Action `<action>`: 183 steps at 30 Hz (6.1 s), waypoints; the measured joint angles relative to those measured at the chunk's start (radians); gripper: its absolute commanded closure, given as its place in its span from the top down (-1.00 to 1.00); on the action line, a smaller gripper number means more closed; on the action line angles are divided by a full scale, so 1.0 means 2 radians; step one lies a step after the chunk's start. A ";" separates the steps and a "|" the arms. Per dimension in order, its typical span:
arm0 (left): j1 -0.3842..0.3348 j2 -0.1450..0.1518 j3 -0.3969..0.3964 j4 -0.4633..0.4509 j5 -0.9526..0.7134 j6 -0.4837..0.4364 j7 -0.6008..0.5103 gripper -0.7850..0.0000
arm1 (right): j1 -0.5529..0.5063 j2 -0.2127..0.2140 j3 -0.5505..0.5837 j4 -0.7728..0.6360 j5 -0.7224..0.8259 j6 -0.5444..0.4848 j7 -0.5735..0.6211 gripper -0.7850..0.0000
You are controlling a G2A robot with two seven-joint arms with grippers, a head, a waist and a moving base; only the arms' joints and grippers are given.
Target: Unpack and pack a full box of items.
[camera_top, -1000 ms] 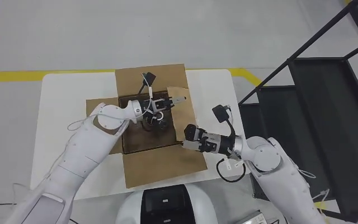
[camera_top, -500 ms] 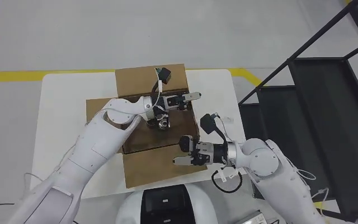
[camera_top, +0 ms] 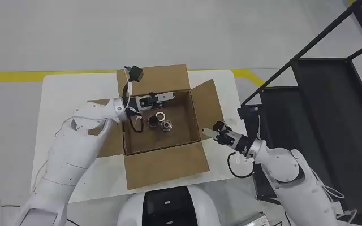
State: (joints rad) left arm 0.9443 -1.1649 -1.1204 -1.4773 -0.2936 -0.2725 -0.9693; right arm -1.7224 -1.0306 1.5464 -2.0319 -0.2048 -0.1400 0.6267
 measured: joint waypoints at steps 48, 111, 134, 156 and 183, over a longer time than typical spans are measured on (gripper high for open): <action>0.262 0.039 -0.292 0.020 -0.068 -0.106 0.150 1.00 | 0.368 -0.083 -0.417 0.159 -0.332 0.250 0.104 1.00; 0.262 0.039 -0.292 0.020 -0.068 -0.106 0.150 1.00 | 0.514 -0.269 -0.556 0.460 -0.332 0.354 0.079 -1.00; 0.262 0.039 -0.292 0.020 -0.068 -0.106 0.150 1.00 | 0.379 -0.207 -0.417 0.209 -0.441 0.294 0.113 -1.00; 0.262 0.039 -0.292 0.020 -0.068 -0.106 0.150 1.00 | 0.035 -0.136 -0.091 -0.159 -0.538 0.225 0.107 -1.00; 0.262 0.039 -0.292 0.020 -0.068 -0.106 0.150 1.00 | -0.027 -0.132 0.031 -0.085 -0.442 0.246 0.149 -1.00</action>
State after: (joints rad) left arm 1.4680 -1.0870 -1.7046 -1.4379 -0.4294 -0.4846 -0.6701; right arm -1.7768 -1.2947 1.6083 -2.2025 -1.0882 0.3515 0.9246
